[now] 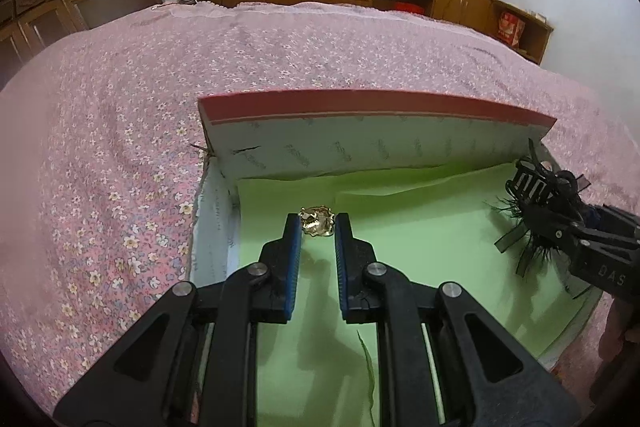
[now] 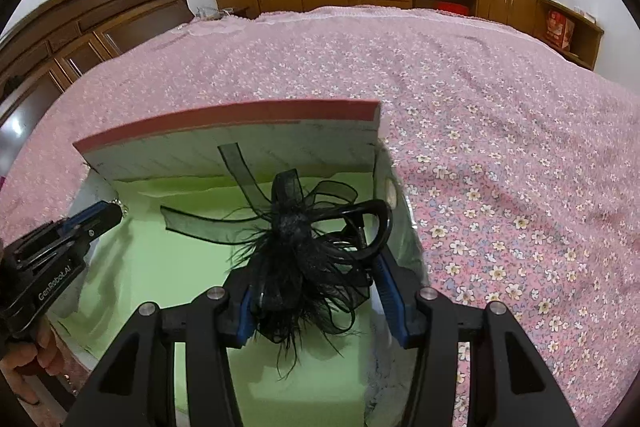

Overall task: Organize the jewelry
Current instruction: 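Carry both items into the box and open both tools to release them, then withdraw both tools from the box back toward the jewelry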

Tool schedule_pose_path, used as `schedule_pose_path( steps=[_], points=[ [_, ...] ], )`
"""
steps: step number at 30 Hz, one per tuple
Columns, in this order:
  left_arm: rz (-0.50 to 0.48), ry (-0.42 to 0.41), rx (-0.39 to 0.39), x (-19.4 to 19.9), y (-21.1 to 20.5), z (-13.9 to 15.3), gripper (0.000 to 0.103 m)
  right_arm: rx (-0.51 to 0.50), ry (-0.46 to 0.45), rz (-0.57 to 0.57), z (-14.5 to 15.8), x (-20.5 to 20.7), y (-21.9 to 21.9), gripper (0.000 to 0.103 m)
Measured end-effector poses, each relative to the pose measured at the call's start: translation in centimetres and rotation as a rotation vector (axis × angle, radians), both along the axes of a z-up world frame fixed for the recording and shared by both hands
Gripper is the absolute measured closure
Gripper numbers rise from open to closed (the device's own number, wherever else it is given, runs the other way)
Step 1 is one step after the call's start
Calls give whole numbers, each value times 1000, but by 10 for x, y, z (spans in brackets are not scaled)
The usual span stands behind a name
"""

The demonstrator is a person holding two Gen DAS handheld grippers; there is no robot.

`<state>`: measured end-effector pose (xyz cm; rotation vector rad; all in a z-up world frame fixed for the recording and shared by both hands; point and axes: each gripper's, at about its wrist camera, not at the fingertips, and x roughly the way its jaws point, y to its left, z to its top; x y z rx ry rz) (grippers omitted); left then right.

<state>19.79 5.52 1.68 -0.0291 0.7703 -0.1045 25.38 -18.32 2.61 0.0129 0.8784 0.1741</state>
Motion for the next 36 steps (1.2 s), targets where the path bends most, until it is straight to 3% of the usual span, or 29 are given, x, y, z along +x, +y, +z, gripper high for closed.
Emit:
schedule_pose_path(
  steps=[9,15,19,36],
  points=[
    [3,23,5,2,-1,2,91,-8,11,-15,-1,2,0,48],
    [1,25,-13,-1,-1,8,75,57,8,-19,9,-4,-6,39],
    [-4,19,-37,-8,-2,14,74,77,-12,-21,18,-12,-10,35],
    [-23,-66,-73,-60,-12,52,73,153,-156,19,64,-68,-24,32]
  ],
)
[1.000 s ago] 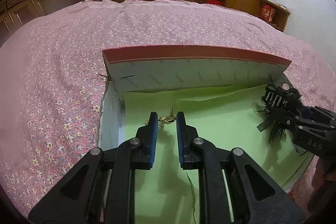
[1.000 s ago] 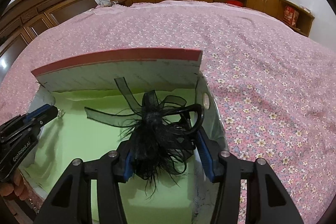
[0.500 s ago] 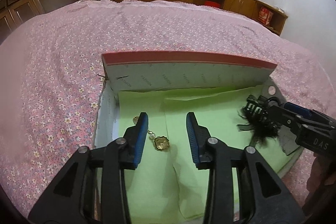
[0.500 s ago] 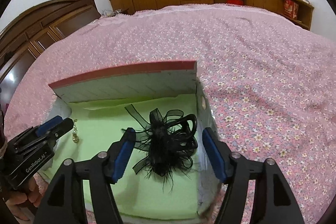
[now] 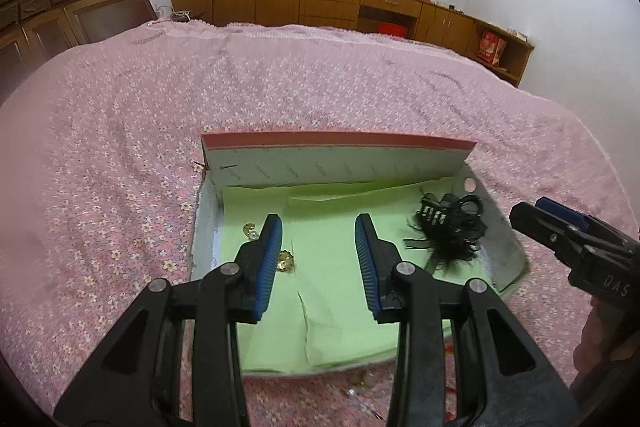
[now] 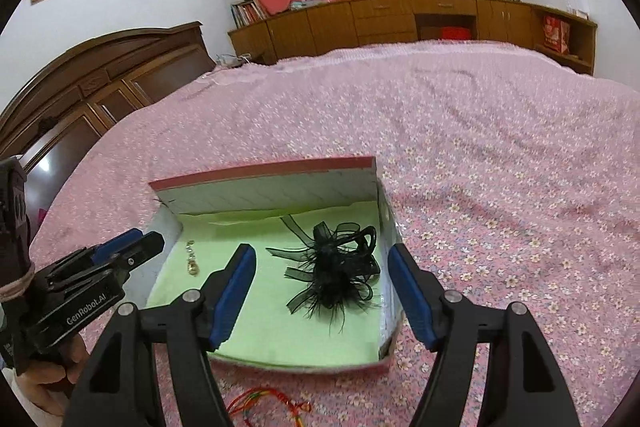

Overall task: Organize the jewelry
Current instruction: 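Withdraw both tools from the box back toward the jewelry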

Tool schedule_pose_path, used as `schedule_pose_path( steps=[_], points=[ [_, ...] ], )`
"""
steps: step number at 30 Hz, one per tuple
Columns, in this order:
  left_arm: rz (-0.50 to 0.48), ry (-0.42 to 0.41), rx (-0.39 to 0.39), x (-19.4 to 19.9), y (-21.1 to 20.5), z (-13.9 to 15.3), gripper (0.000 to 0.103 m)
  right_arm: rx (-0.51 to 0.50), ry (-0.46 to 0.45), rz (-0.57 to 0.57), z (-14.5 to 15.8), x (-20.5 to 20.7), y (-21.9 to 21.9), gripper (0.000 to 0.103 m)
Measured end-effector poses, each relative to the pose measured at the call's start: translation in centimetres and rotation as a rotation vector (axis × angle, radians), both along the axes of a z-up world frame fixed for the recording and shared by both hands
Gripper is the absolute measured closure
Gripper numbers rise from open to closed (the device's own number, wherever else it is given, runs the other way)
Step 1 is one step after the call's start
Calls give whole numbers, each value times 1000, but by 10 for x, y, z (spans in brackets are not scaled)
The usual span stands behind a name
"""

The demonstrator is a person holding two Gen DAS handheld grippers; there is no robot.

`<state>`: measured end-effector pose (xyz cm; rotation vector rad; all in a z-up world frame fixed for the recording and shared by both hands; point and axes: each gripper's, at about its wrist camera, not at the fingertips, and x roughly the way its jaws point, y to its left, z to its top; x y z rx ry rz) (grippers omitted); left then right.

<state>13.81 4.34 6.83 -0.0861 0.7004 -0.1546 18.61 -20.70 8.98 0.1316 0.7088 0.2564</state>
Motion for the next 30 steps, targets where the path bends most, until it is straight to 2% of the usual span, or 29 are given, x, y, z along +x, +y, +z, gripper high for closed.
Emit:
schedule_pose_path(
  steps=[7,12,23,30],
  points=[
    [23,-35,-19,-23,7,16,73,-19,-95,30,17,-33,2,32],
    [27,-32,-2,-37,9,22,73,-15,-115,45,23,-49,5,32],
    [25,18,22,-64,27,19,73,-3,-61,42,11,-78,-1,32],
    [68,71,15,-75,44,3,73,-6,3,25,-8,-84,-8,32]
  ],
)
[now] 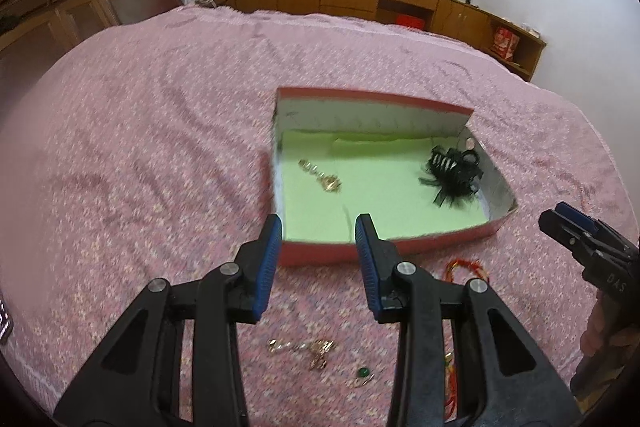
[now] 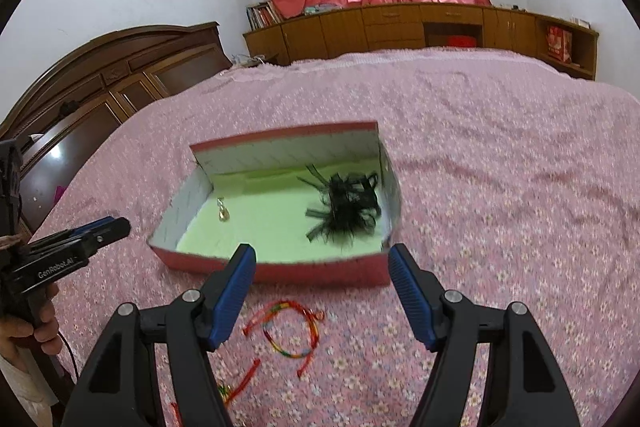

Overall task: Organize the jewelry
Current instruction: 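Withdraw both tools from the box back toward the jewelry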

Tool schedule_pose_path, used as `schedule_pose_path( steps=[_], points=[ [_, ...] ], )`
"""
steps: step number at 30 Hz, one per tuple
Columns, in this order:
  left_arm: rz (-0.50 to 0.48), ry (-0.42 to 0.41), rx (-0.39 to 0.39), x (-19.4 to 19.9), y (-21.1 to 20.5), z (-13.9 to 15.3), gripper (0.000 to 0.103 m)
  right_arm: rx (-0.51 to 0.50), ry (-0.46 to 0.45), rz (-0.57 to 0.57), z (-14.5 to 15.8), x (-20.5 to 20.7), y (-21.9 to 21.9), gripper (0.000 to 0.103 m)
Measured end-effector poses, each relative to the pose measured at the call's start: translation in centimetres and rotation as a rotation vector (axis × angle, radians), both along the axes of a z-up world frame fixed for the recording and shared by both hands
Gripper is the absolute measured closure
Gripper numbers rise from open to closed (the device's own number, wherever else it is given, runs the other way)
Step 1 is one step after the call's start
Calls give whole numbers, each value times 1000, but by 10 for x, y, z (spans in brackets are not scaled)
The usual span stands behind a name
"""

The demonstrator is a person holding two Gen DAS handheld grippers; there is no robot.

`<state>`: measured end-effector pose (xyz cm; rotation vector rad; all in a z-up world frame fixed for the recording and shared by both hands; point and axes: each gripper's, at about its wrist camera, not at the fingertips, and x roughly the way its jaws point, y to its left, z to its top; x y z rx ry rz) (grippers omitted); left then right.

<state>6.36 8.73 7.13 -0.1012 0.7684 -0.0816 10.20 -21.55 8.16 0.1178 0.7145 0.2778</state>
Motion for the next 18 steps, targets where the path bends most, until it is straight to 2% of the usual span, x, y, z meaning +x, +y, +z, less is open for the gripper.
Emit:
schedule_pose_path(
  steps=[14,18],
  points=[
    [33,140,-28,-13,14,-44,73,-25,120,10,-37,0,6,32],
    [18,174,-51,-18,11,-55,73,-27,158,18,-47,3,8,37]
  ],
)
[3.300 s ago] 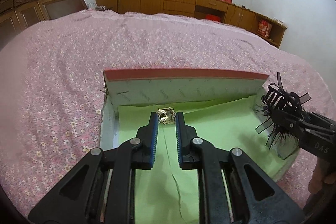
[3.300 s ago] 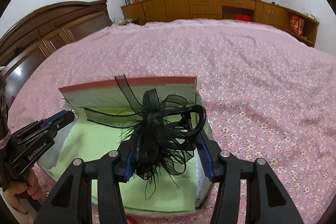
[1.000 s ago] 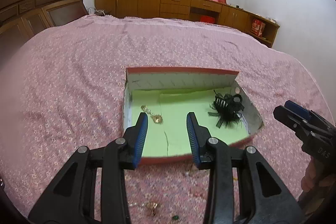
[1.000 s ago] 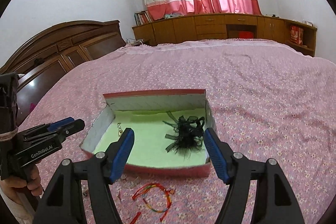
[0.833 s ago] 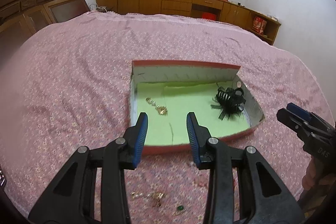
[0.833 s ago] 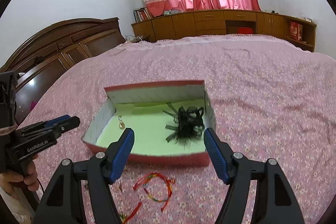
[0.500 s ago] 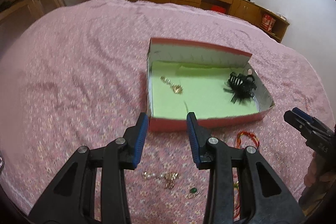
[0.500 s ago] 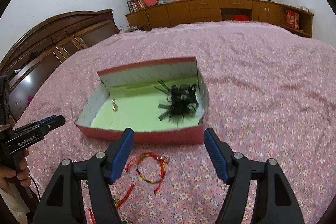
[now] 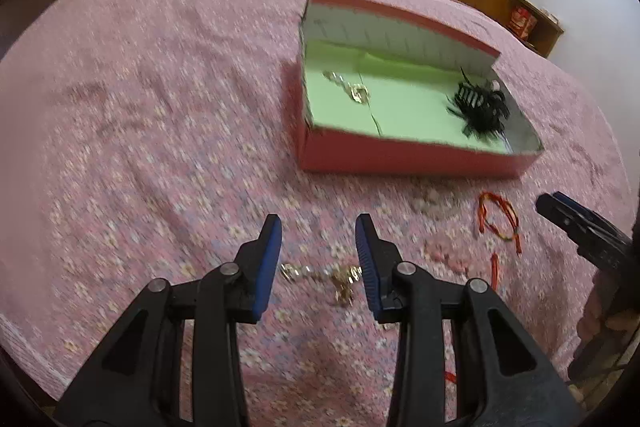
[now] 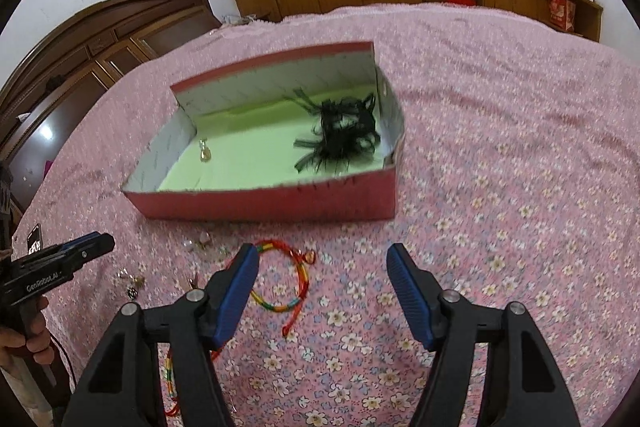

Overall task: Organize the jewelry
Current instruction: 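Withdraw both tools from the box back toward the jewelry, then grasp the gold charm with the left tool while the right tool grasps the string bracelet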

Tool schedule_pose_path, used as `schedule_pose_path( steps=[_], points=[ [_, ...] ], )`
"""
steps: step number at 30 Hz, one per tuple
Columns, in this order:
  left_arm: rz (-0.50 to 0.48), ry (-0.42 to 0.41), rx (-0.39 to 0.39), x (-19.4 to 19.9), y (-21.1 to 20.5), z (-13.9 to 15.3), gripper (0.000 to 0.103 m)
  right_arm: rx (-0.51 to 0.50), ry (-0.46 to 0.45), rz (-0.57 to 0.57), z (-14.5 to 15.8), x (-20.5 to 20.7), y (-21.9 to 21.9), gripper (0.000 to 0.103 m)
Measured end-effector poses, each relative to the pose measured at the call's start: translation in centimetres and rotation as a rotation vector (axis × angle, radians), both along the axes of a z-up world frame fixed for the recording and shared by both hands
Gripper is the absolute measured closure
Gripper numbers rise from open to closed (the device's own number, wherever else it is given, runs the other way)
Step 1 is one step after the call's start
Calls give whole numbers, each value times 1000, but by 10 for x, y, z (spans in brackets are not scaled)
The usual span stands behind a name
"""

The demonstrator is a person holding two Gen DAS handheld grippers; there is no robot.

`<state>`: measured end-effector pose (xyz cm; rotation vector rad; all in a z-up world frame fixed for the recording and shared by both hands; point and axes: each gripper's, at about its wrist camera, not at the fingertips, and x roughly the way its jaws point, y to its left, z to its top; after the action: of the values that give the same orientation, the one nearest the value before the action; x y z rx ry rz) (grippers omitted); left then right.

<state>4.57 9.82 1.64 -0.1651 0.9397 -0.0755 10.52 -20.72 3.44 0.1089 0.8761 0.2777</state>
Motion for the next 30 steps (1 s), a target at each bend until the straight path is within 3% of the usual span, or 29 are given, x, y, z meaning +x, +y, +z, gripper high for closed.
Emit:
schedule_pose_path(
  steps=[17,27,29,30],
  points=[
    [-99,61,5,-16,-28,-26,75,-10,81,25,-32,8,5,51],
    [-112,62,62,-18,-35,-37,83,-27,96,36,-41,12,8,53],
    [-109,59,67,-17,-36,-38,86,-27,91,37,-41,11,8,55],
    [-106,53,75,-17,-36,-39,90,-27,89,36,-41,11,8,62]
  ],
)
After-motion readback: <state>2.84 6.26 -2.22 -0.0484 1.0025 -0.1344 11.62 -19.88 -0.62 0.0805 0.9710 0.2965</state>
